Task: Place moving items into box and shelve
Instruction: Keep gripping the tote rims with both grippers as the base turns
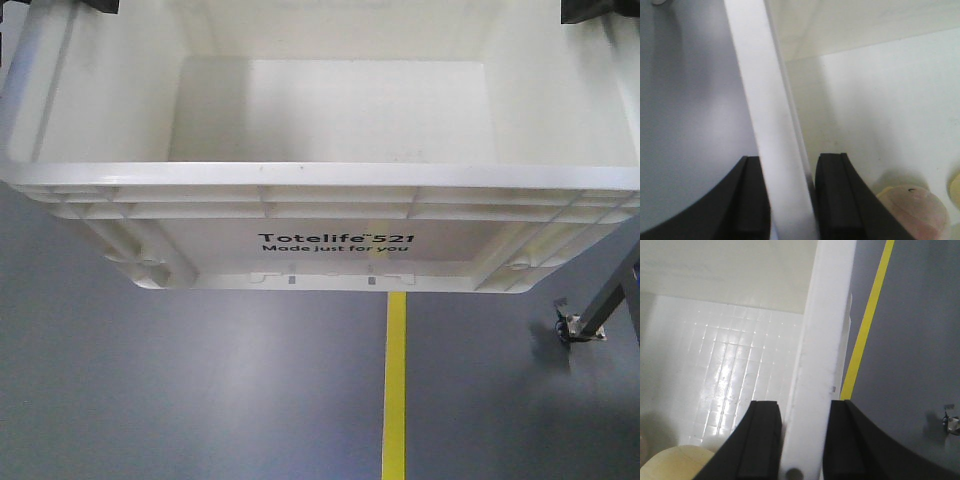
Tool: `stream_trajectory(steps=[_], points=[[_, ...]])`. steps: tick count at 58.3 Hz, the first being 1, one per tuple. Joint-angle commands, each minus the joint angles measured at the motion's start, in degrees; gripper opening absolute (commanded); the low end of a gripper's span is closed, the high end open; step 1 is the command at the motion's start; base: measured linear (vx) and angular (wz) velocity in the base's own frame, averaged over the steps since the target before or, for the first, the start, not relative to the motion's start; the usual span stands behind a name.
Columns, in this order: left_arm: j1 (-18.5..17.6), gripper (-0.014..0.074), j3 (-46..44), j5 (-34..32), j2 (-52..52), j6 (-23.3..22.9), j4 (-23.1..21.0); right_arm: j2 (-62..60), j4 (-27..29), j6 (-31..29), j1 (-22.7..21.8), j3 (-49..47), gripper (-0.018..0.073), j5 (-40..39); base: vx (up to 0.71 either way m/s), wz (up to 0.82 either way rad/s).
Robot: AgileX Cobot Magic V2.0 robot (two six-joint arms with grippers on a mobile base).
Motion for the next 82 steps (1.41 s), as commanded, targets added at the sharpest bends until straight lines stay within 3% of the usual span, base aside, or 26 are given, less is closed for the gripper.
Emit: stream_trajectory(steps=[1,82], points=[[-0.5,-0.0001,-2.4,-7.7,-2.8,1.5,-0.2,-2.6,0.9,-0.9,-0.2,-2.4,-0.0004,-8.3,0.61,-0.25],[-0.5,-0.0001,-2.4,-7.6,-2.8,1.5,-0.1,-2.5,1.1,-0.9,-0.2,-2.4,-0.0004,-8.3,0.63,-0.20]])
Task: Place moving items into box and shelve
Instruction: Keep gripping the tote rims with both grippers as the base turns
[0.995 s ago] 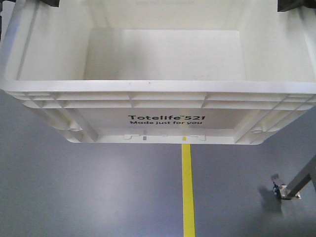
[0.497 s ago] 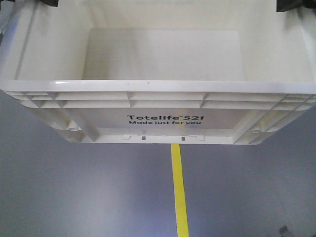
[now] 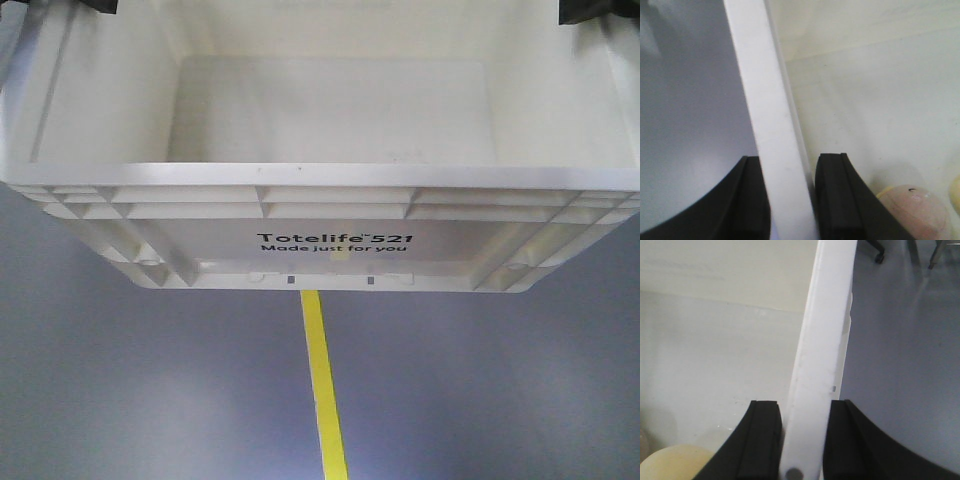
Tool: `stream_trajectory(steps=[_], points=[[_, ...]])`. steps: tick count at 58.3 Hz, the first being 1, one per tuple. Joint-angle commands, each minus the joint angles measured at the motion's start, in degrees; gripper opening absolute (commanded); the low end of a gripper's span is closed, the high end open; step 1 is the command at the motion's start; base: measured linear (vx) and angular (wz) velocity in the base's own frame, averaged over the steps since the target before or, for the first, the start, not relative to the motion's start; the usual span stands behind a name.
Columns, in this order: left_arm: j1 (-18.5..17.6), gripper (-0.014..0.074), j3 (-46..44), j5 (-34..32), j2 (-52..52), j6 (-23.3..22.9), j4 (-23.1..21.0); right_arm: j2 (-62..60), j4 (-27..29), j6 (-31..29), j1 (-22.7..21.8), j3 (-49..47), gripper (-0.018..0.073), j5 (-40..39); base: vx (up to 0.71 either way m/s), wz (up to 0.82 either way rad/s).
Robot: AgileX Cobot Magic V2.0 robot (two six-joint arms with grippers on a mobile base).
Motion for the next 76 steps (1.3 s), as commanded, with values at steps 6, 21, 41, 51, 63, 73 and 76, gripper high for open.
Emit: stream_trajectory(steps=[6,21,41,51,63,73,76], points=[[-0.5,-0.0001,-2.4,-7.6,-2.8,1.5,-0.3,-2.5,1.0,-0.9,-0.2,-2.4,-0.0004,-8.3,0.59,-0.33],[-0.4,-0.0001,-2.4,-7.6,-2.8,1.5,-0.3,-2.5,1.0,-0.9,-0.2,-2.4,-0.0004,-8.3,0.56,-0.36],[-0.4,-0.0001,-2.4,-7.6,-2.8,1.5,-0.3,-2.5,0.9,-0.9,-0.2,-2.4,-0.0004,-8.3,0.49,-0.40],[-0.4,-0.0001,-2.4,-7.6,-2.8,1.5,-0.3,-2.5,0.9,-0.9,-0.2,-2.4,-0.0004,-8.3,0.45,-0.48],[-0.4,-0.0001,-2.4,-7.6,-2.8,1.5,-0.2,-2.5,0.9,-0.9,-0.2,-2.4,-0.0004,-8.3,0.43,-0.60],[-0.4,-0.0001,-2.4,-7.6,-2.8,1.5,-0.2,-2.5,0.9,-0.9,-0.2,-2.4,-0.0004,-8.3,0.41,-0.68],[-0.4,-0.0001,-2.4,-7.6,-2.8,1.5,-0.3,-2.5,0.9,-0.9,-0.2,-2.4,-0.0004,-8.3,0.40,-0.69]])
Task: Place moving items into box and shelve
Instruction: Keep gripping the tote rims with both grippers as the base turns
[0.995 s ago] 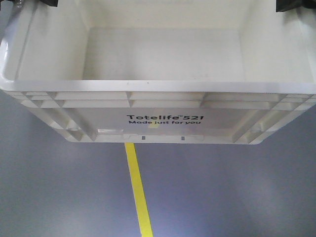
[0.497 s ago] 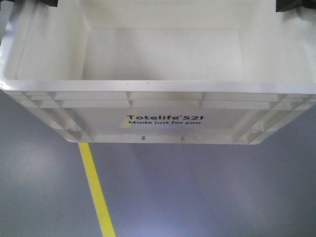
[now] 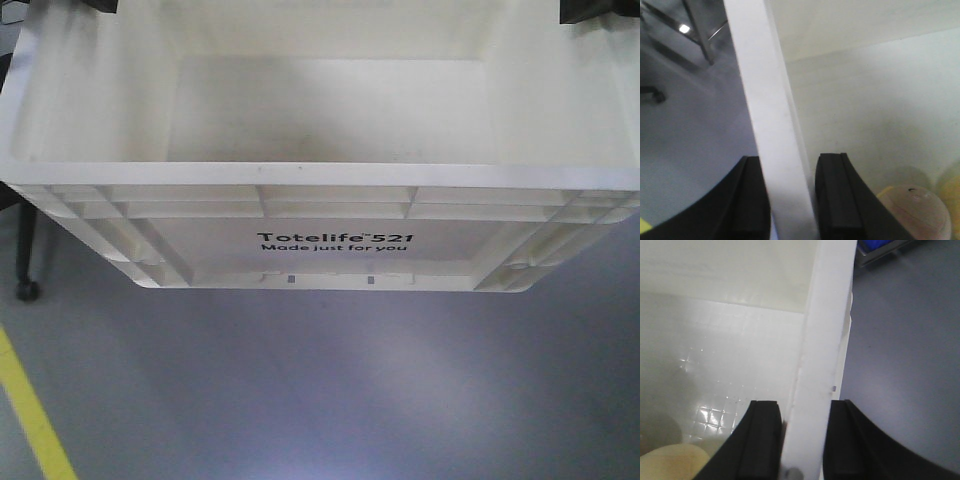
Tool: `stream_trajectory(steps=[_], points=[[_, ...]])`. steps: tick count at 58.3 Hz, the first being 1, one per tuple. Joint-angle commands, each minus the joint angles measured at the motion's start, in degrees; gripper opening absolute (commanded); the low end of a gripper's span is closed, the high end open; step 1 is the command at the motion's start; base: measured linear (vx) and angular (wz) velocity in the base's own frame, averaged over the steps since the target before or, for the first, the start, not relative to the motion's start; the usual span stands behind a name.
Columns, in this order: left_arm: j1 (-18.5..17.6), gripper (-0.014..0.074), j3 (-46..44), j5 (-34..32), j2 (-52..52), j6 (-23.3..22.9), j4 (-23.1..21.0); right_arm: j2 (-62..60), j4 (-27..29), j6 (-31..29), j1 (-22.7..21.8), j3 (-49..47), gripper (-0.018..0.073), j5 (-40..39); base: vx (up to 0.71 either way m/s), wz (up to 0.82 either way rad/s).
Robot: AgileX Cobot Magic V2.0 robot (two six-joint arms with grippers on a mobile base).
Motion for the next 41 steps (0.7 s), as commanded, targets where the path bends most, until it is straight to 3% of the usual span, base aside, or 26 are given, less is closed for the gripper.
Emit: stream_trajectory(steps=[1,41], points=[[-0.4,-0.0001,-2.4,-7.6,-2.8,1.5,-0.3,-2.5,0.9,-0.9,-0.2,-2.4,-0.0004,-8.3,0.39,-0.68],[-0.4,-0.0001,-2.4,-7.6,-2.8,1.5,-0.3,-2.5,0.9,-0.9,-0.2,-2.4,-0.0004,-8.3,0.37,-0.61]])
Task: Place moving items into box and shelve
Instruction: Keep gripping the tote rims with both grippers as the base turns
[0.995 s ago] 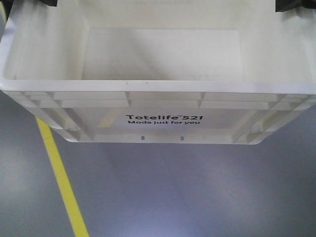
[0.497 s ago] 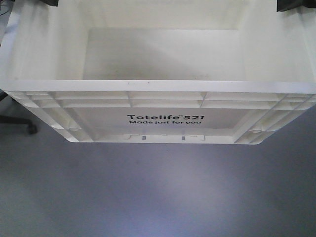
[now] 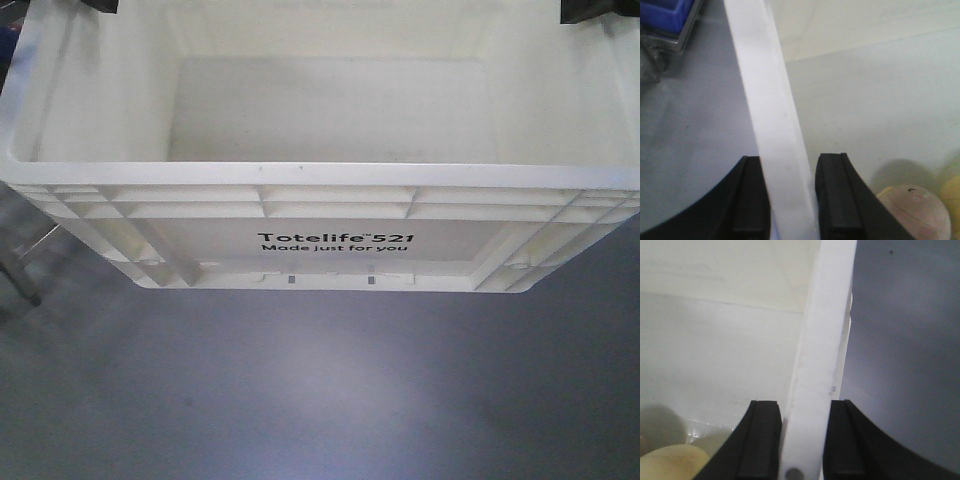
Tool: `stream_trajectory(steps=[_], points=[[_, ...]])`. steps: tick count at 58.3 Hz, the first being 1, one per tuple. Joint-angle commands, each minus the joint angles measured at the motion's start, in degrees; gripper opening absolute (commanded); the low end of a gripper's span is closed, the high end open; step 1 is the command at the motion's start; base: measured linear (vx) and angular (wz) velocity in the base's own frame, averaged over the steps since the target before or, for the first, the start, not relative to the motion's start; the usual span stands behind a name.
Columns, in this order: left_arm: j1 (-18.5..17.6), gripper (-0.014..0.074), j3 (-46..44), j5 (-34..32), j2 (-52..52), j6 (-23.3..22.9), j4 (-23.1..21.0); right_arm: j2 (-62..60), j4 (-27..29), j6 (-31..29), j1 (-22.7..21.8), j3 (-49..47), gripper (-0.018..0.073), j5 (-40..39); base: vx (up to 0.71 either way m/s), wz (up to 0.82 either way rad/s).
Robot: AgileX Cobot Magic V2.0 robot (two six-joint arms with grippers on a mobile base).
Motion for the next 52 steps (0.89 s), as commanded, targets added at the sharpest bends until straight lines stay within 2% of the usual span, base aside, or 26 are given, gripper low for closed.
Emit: stream_trajectory(steps=[1,52], points=[[-0.4,-0.0001,-2.4,-7.6,-2.8,1.5,-0.1,-2.5,0.9,-0.9,-0.2,-2.4,-0.0004,-8.3,0.35,-0.54],[-0.4,-0.0001,-2.4,-7.6,-2.8,1.5,-0.2,-2.5,0.9,-0.9,-0.2,-2.4,-0.0004,-8.2,0.38,-0.50]])
